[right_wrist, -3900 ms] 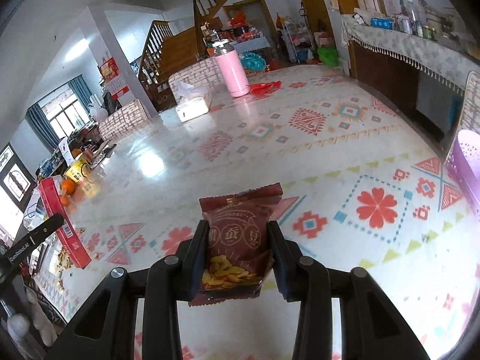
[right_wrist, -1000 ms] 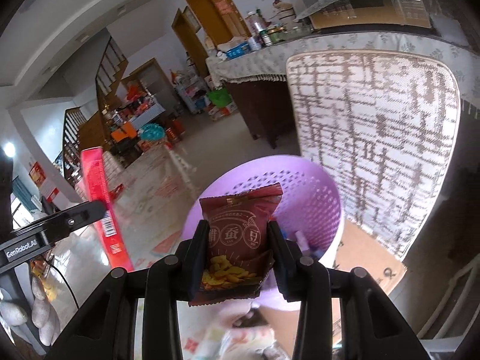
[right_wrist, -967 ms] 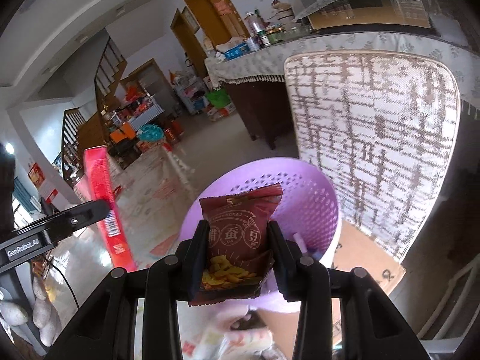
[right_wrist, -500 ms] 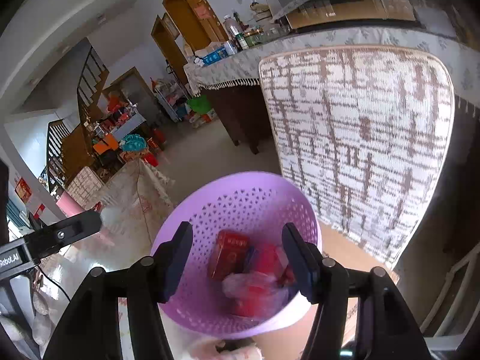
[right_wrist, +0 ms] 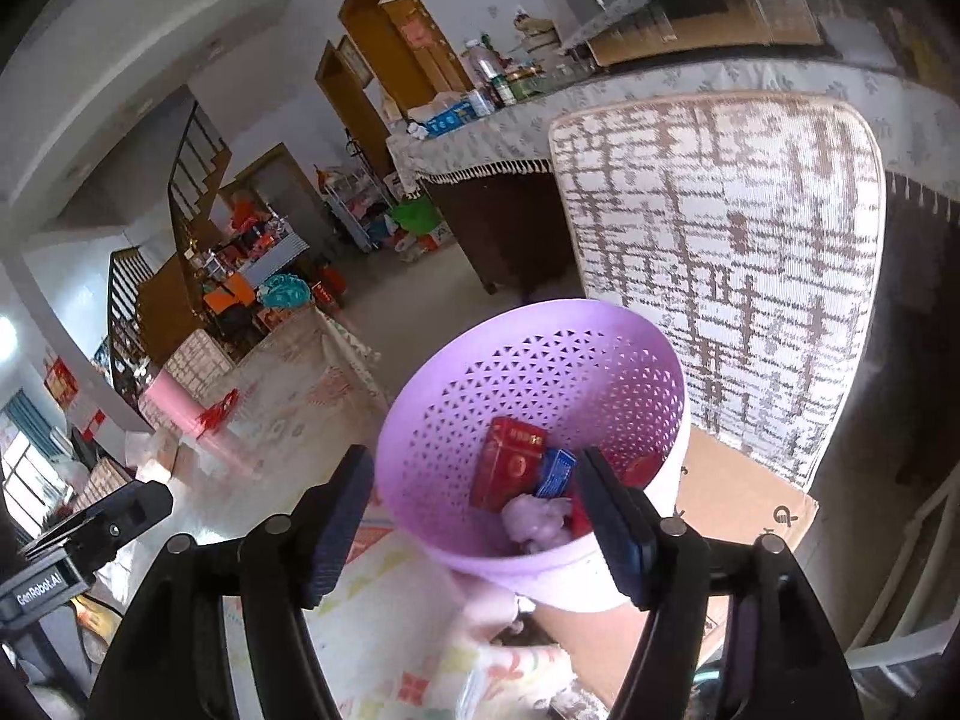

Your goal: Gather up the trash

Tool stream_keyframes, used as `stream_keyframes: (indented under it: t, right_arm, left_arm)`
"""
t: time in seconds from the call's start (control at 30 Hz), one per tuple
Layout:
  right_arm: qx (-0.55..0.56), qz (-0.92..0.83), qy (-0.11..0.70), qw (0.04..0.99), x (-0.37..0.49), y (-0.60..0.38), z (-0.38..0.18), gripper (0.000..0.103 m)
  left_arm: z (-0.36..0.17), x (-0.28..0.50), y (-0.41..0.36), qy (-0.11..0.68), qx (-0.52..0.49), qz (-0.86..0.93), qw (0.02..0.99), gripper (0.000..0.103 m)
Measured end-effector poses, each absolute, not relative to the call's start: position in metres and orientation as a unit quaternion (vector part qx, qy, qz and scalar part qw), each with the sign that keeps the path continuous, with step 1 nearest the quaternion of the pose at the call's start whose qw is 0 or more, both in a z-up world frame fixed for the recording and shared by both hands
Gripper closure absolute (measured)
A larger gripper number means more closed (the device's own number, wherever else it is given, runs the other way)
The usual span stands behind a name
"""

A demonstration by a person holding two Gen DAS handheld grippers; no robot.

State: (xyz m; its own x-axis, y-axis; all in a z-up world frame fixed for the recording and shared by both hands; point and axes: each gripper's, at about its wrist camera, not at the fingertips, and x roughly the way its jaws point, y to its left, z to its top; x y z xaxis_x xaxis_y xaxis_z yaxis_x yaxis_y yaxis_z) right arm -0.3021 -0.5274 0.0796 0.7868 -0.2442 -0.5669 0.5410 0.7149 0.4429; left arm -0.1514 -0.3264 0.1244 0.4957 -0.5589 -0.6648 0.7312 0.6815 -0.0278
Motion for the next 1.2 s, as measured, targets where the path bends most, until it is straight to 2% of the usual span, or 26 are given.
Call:
stream_keyframes:
  t: [0.5, 1.2]
  right_arm:
    - [0.248, -0.226, 0.262, 0.905, -0.312, -0.460, 0.094, 0.021]
    - [0.229, -0.208, 0.262, 0.914, -0.315, -0.409, 0.103, 0.015]
  left_arm:
    - [0.124, -0.177, -0.259, 0.274, 0.143, -0.318, 0.896, 0.020]
    - [0.125, -0.195, -0.215, 0.254, 0.144, -0.310, 0.905, 0.019]
